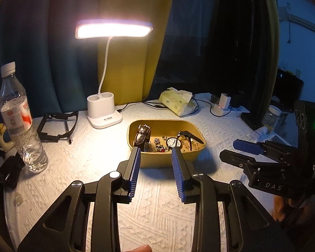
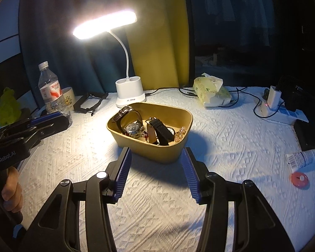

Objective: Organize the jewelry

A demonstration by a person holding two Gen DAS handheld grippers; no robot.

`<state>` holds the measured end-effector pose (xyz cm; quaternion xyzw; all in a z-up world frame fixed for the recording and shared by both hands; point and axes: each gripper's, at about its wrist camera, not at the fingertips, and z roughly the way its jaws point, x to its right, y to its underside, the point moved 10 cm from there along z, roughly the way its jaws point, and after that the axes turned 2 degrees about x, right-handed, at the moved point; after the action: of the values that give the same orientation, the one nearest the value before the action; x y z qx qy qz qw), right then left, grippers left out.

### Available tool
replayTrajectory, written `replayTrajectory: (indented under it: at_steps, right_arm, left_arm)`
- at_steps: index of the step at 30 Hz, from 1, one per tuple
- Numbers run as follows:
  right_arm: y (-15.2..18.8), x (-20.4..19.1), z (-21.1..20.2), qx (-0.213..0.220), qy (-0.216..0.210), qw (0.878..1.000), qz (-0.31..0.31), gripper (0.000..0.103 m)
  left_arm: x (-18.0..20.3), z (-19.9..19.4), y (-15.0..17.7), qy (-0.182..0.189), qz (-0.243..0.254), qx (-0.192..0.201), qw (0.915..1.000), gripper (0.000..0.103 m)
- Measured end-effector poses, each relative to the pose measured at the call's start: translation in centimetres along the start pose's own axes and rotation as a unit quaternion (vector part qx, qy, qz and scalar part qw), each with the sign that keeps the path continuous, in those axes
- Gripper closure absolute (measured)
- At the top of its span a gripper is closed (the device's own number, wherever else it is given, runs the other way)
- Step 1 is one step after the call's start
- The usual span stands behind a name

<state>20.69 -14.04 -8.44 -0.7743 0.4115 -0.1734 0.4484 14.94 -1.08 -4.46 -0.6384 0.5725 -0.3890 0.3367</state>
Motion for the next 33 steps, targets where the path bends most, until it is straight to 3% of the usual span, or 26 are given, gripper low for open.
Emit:
replayTrajectory:
  at_steps: [9, 33]
  right_arm:
    - [0.2, -0.4, -1.0, 0.008, 0.002, 1.000, -0.001, 0.051]
    - [-0.1, -1.2, -1.2, 0.008, 0.003, 1.000, -0.003, 0.050]
  left_arm:
    - [0.3, -1.4, -0.2, 0.001, 0.006, 0.012, 0.9999, 0.065]
    - [-0.1, -3.0, -1.1, 0.000, 0.007, 0.029, 0.9996, 0.063]
